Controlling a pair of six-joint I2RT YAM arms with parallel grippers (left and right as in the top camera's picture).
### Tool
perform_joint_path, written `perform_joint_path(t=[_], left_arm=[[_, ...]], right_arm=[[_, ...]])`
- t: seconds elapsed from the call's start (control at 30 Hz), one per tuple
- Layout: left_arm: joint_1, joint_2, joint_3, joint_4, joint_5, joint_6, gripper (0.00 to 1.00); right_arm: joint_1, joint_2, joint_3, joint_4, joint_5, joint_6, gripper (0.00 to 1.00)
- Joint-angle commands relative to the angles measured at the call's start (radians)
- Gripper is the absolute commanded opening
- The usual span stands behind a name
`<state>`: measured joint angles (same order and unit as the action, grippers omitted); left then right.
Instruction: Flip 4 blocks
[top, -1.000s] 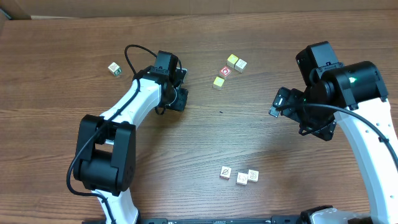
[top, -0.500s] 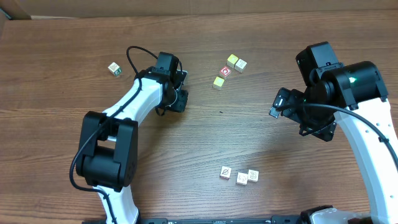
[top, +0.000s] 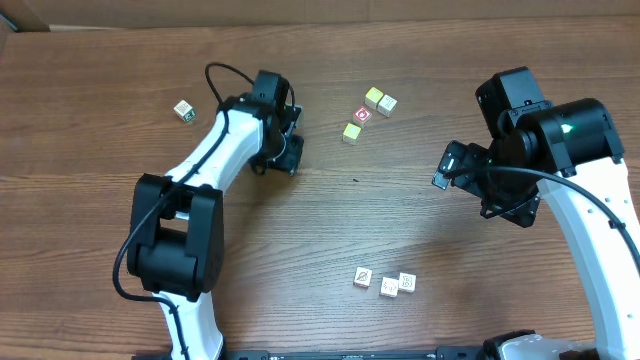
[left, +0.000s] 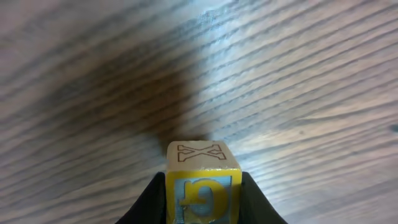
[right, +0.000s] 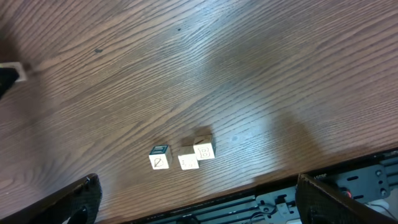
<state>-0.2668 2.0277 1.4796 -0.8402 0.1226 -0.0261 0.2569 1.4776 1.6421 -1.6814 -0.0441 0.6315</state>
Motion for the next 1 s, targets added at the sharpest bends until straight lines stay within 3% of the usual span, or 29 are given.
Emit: perform_joint_path(t=[0.0,0.17,0.37,0.7,0.97], left_arm=[[-0.002,0.006,0.134,-0.096,0.001,-0.020,0.04],[-0.003,-0.013,0.284,-0.302,0.005,-0.092,0.04],[-0.035,-0.106,0.264,-0.394,0.006,-0.095,0.04],[-0.167,-0.373,-0.086,-0.296,-0.023,-0.200,0.04],[-0.359,-0.519,-0.426,-0.111,0.016,-0.333,0.04]], right_arm=[[-0.003,-0.003,-0.003,0.008,-0.002,-0.005,1.00],[-0.003,-0.003,-0.003,0.032,0.022,-0.005,1.00],[-0.003,-0.003,-0.003,0.033,0.043,-0.009,1.00],[-0.003,-0.003,-0.003,0.026,0.043,-0.013,1.00],[-0.003,-0.003,-0.003,0.024,0.043,-0.016,1.00]])
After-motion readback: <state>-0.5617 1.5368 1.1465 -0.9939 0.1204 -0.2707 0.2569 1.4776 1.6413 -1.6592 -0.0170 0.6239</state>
